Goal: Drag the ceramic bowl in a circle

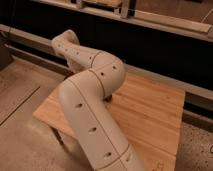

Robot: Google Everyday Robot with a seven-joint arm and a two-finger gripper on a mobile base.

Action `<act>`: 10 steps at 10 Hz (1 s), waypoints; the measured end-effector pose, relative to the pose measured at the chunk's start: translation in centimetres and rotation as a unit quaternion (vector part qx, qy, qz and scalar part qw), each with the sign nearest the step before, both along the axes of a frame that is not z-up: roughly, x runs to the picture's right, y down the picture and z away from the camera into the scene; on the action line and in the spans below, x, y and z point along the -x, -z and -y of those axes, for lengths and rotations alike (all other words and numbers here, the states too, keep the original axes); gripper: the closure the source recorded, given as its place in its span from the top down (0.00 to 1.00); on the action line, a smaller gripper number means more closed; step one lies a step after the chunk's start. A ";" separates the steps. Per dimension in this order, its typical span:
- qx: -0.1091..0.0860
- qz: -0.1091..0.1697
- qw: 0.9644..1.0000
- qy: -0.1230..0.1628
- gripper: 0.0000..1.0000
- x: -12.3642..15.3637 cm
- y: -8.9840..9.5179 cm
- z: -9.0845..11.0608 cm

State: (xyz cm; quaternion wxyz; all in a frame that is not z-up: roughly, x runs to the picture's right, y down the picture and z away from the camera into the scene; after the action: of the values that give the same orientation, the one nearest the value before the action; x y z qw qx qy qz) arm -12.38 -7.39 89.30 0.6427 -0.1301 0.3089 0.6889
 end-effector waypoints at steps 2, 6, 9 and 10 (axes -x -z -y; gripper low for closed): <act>0.002 0.000 1.000 -0.003 0.79 -0.4 0.1 -0.1; 0.006 0.001 1.000 -0.003 0.79 -0.6 0.0 -0.6; 0.004 0.012 1.000 -0.009 0.79 -0.1 0.3 -0.2; 0.001 0.020 1.000 -0.015 0.79 0.2 0.5 0.1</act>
State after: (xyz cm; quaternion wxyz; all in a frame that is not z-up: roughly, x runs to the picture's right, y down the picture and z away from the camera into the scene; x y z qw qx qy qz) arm -12.57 -7.49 88.78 0.6382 -0.1485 0.2947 0.6956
